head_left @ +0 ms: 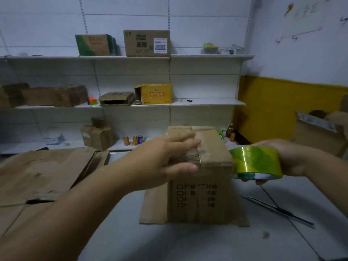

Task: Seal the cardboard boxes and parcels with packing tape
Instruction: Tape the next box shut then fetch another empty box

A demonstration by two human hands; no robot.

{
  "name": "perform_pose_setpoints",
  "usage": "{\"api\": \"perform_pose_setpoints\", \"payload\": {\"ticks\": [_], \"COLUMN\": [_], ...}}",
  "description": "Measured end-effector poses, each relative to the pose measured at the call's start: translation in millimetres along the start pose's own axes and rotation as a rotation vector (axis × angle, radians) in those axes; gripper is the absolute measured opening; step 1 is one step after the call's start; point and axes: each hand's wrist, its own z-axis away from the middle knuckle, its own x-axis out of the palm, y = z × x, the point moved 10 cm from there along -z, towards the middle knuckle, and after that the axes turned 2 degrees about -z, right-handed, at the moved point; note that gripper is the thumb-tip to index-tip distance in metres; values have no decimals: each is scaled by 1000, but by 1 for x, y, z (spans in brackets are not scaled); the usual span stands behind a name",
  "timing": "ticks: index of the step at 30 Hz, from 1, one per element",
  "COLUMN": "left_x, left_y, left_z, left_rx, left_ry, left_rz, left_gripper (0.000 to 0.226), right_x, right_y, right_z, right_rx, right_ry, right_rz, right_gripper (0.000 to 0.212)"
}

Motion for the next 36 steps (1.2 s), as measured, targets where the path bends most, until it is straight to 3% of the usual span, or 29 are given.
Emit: {"api": "perform_pose_setpoints", "payload": {"ticks": [3,8,12,14,17,20,25,27,31,36], "left_x": [-2,30,22,11,5,3,-11,-27,9,13], "left_y": [30,42,37,40,33,32,46,72,58,43], "left_z": [-20,-46,-34,-26,-12,-4,-7,-12,-29,-23], "left_rx": [37,53,120,209,312,354,278,305,177,235], "left_ry": [-28,-92,-46,58,160,143,132,297,175,203], "left_rz": [-291,-566,-556,-522,-470,-421,-412,-472,-543,-483], "left_gripper": [70,61,61,63,63,61,65,69,79,68], "right_x": [0,0,6,13,17,9,4,6,11,11], "right_y": [0,3,-2,-1,0,0,3,7,15,21], "right_z": [0,5,29,40,49,54,54,52,54,60], "right_rx": [12,26,8,17,25,48,55,61,83,91], "right_ry": [-5,-67,-224,-280,-274,-215,-136,-131,-169,-194], "right_rz": [4,23,80,174,332,421,426,436,428,426], "right_gripper": [30,31,32,28,33,36,35,35,30,29]}}
